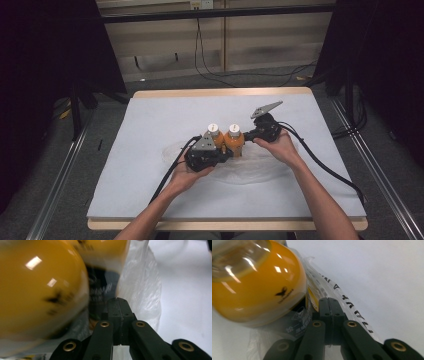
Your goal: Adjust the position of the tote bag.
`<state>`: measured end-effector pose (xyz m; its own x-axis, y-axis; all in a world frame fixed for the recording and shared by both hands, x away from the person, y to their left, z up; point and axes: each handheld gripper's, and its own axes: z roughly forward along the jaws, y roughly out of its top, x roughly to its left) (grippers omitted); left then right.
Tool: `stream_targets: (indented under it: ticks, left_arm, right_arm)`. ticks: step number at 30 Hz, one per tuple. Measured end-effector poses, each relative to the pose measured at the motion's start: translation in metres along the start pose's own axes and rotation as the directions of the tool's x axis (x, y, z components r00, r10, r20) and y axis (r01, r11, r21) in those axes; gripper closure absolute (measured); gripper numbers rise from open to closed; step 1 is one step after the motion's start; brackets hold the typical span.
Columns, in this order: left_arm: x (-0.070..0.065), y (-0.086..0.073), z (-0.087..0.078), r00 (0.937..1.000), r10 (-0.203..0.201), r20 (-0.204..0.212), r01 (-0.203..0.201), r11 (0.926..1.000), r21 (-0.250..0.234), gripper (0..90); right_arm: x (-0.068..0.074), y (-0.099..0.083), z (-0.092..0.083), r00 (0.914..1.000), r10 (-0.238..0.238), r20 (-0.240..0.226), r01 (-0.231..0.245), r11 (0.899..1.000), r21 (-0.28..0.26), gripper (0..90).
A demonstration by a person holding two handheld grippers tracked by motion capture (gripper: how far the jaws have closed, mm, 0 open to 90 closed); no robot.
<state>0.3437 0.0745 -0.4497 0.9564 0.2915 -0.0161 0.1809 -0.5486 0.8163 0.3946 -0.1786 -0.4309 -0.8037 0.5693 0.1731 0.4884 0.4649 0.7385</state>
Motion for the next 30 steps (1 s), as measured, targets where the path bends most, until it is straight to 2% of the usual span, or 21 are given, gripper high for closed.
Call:
stream_targets:
  ticks: [3,6,7,9,11,12,13,15,18,20,22,23,25,26,27,30]
  left_arm:
    - [0.001,-0.002,0.003,1.0,-0.008,-0.003,0.008,0.9999,0.014,90.0]
    - [0.003,-0.012,0.007,0.9999,-0.01,0.004,0.01,0.9987,0.05,90.0]
    - [0.0,-0.017,0.007,0.9998,-0.022,0.006,0.021,0.9983,0.055,90.0]
    - [-0.002,-0.017,0.006,0.9999,-0.015,0.0,0.015,0.9978,0.065,90.0]
    - [-0.001,-0.021,0.009,0.9992,-0.036,-0.019,0.037,0.9972,0.065,90.0]
    - [0.0,-0.023,0.01,0.9984,-0.056,-0.01,0.057,0.9964,0.064,90.0]
    - [-0.001,-0.026,0.012,0.999,-0.044,-0.004,0.044,0.9974,0.058,90.0]
    - [-0.003,-0.026,0.012,0.9996,-0.025,-0.01,0.026,0.9961,0.084,90.0]
    - [-0.004,-0.027,0.012,0.9999,-0.015,-0.004,0.015,0.9953,0.095,90.0]
    - [-0.006,-0.03,0.014,1.0,-0.006,0.0,0.006,0.9939,0.11,90.0]
    - [-0.007,-0.032,0.014,0.9999,-0.007,0.009,0.006,0.9922,0.125,90.0]
    - [-0.007,-0.032,0.014,0.9999,-0.007,0.009,0.006,0.9922,0.125,90.0]
    - [-0.005,-0.036,0.014,0.9985,-0.041,0.036,0.037,0.9937,0.106,90.0]
    - [-0.005,-0.036,0.014,0.9985,-0.041,0.036,0.037,0.9937,0.106,90.0]
    - [-0.005,-0.036,0.012,0.9978,-0.047,0.047,0.041,0.9915,0.123,90.0]
    - [-0.008,-0.036,0.011,0.9973,-0.039,0.062,0.031,0.9917,0.125,90.0]
  right_arm:
    - [-0.002,-0.001,0.007,1.0,0.004,-0.007,-0.004,1.0,0.017,90.0]
    - [-0.002,-0.002,0.021,0.9996,0.013,-0.026,-0.012,0.999,0.048,90.0]
    - [-0.003,-0.004,0.025,0.9995,0.018,-0.027,-0.017,0.998,0.062,90.0]
    - [-0.005,-0.007,0.031,0.9991,0.029,-0.031,-0.027,0.996,0.082,90.0]
    - [-0.006,-0.01,0.035,0.9988,0.039,-0.029,-0.036,0.995,0.096,90.0]
    - [-0.007,-0.01,0.037,0.9987,0.037,-0.036,-0.033,0.995,0.098,90.0]
    - [-0.008,-0.011,0.038,0.9985,0.042,-0.035,-0.039,0.994,0.101,90.0]
    - [-0.008,-0.012,0.04,0.9984,0.046,-0.032,-0.042,0.993,0.113,90.0]
    - [-0.01,-0.015,0.045,0.9982,0.052,-0.029,-0.047,0.99,0.134,90.0]
    - [-0.012,-0.017,0.049,0.998,0.056,-0.031,-0.051,0.99,0.133,90.0]
    - [-0.013,-0.018,0.05,0.9963,0.08,-0.033,-0.074,0.987,0.141,90.0]
    - [-0.015,-0.019,0.052,0.9967,0.071,-0.039,-0.065,0.989,0.135,90.0]
    - [-0.017,-0.018,0.053,0.9953,0.087,-0.043,-0.081,0.988,0.13,90.0]
    - [-0.017,-0.018,0.053,0.9953,0.087,-0.043,-0.081,0.988,0.13,90.0]
    - [-0.018,-0.017,0.054,0.9956,0.09,-0.025,-0.086,0.988,0.128,90.0]
    - [-0.02,-0.016,0.055,0.9962,0.085,-0.014,-0.083,0.989,0.124,90.0]
